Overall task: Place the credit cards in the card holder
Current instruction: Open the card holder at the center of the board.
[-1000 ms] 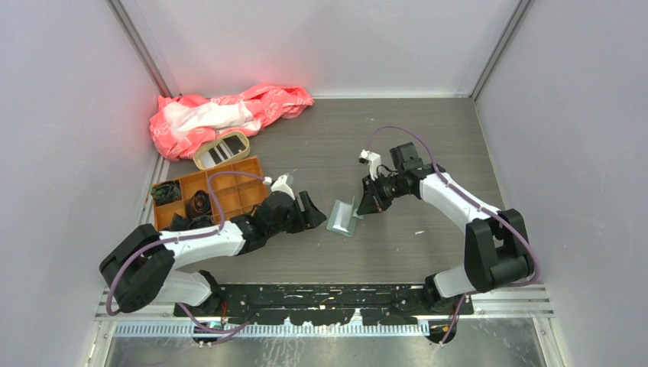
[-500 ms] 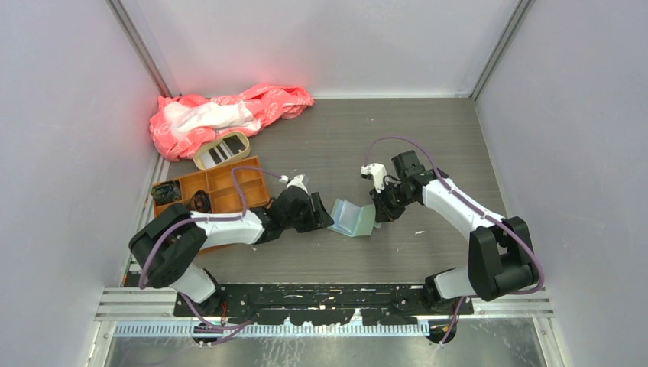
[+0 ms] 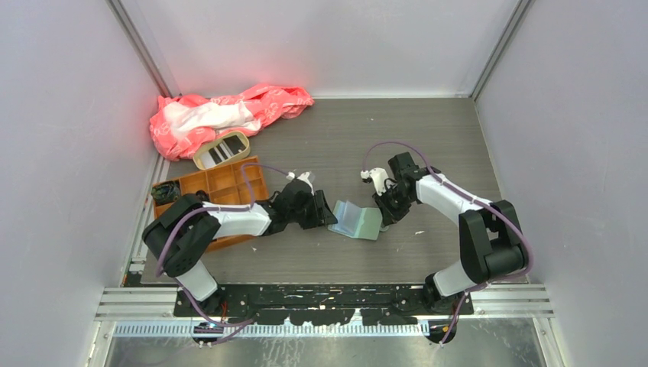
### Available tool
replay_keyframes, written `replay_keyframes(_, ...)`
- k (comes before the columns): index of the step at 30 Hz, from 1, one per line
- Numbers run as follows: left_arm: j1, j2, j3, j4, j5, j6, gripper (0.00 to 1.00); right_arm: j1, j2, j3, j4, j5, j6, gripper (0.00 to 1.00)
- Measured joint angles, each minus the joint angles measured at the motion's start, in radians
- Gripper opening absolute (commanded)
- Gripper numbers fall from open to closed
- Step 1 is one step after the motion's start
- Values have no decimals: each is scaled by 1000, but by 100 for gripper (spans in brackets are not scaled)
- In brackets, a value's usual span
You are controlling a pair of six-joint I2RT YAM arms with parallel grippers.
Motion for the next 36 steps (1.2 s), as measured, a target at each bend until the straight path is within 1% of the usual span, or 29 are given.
replay_keyframes(9, 88, 6, 18, 7, 103, 20, 52, 0, 39, 18, 0, 36, 3, 11)
replay_keyframes(13, 89, 49, 63, 16, 153, 20, 52, 0, 65, 37, -5, 40, 12, 11)
replay_keyframes(19, 89, 96, 69, 14, 191, 17, 50, 0, 80, 49, -14, 55, 21, 11)
replay_keyframes(27, 89, 98, 90, -28, 187, 20, 49, 1, 114, 68, -25, 134, 22, 12)
replay_keyframes(36, 89, 113, 95, -26, 220, -8, 46, 1, 148, 98, -54, 155, 23, 13)
